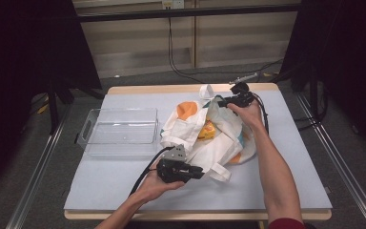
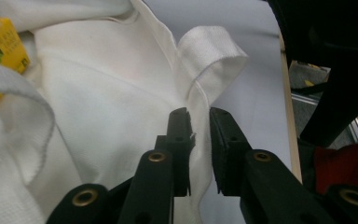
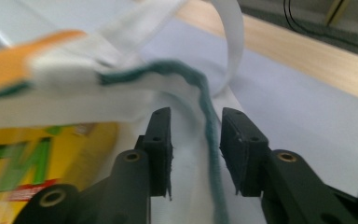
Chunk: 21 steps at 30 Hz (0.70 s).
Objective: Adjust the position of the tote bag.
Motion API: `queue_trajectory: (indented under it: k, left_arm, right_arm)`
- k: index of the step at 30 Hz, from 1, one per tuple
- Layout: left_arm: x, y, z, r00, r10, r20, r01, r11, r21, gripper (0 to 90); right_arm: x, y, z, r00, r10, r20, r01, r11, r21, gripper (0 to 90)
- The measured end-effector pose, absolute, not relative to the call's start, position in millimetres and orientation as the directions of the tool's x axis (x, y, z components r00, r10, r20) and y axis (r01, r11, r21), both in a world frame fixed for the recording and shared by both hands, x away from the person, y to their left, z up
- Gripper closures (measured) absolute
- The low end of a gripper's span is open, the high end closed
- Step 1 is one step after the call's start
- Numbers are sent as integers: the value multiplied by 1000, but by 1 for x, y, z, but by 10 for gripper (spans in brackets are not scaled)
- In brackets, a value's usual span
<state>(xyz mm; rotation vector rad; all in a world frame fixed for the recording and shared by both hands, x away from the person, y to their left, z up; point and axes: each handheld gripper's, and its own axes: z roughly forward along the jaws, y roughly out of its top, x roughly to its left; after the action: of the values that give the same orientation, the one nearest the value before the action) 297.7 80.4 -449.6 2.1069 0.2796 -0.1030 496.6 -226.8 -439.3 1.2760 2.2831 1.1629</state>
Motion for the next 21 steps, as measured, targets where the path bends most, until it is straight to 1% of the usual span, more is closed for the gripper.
queue_trajectory:
  k: [1,2,5,7,10,11,13,15,16,18,19,20,21]
  left_arm:
    - [298,80,-450,970,158,-185,240,-502,831,744]
    - [300,84,-445,969,161,-187,243,-482,842,723]
    - [302,88,-437,968,176,-179,241,-454,858,722]
    - [303,90,-434,966,184,-180,245,-443,862,700]
    - [310,98,-422,960,227,-165,248,-408,879,679]
    - [310,98,-422,960,227,-165,248,-408,879,679]
    - [319,103,-415,953,261,-154,248,-376,893,680]
    - [322,105,-413,951,277,-141,243,-381,892,685]
    - [331,106,-410,945,296,-142,249,-365,897,689]
    - [341,107,-409,932,326,-160,278,-357,892,665]
    - [345,106,-407,928,344,-140,273,-375,886,645]
    - [345,106,-407,928,344,-140,273,-375,886,630]
    - [350,105,-407,925,354,-142,280,-379,882,615]
  right_arm:
    - [497,-227,-439,-572,809,135,585,287,758,592]
    - [488,-228,-434,-585,799,137,560,275,782,562]
    - [472,-232,-429,-588,797,135,539,262,801,529]
    - [467,-233,-429,-590,796,135,533,259,806,514]
    - [444,-241,-427,-586,802,121,504,244,828,486]
    - [444,-241,-427,-586,802,121,504,244,828,486]
    - [430,-246,-425,-585,802,123,493,232,838,486]
    - [423,-248,-424,-588,800,118,488,234,841,493]
    - [411,-250,-426,-615,777,134,486,240,840,518]
    - [399,-249,-429,-632,765,126,491,268,829,521]
    - [393,-248,-430,-642,756,130,492,276,826,521]
    - [393,-248,-430,-642,756,130,492,276,826,521]
    - [379,-246,-430,-667,733,136,482,284,829,532]
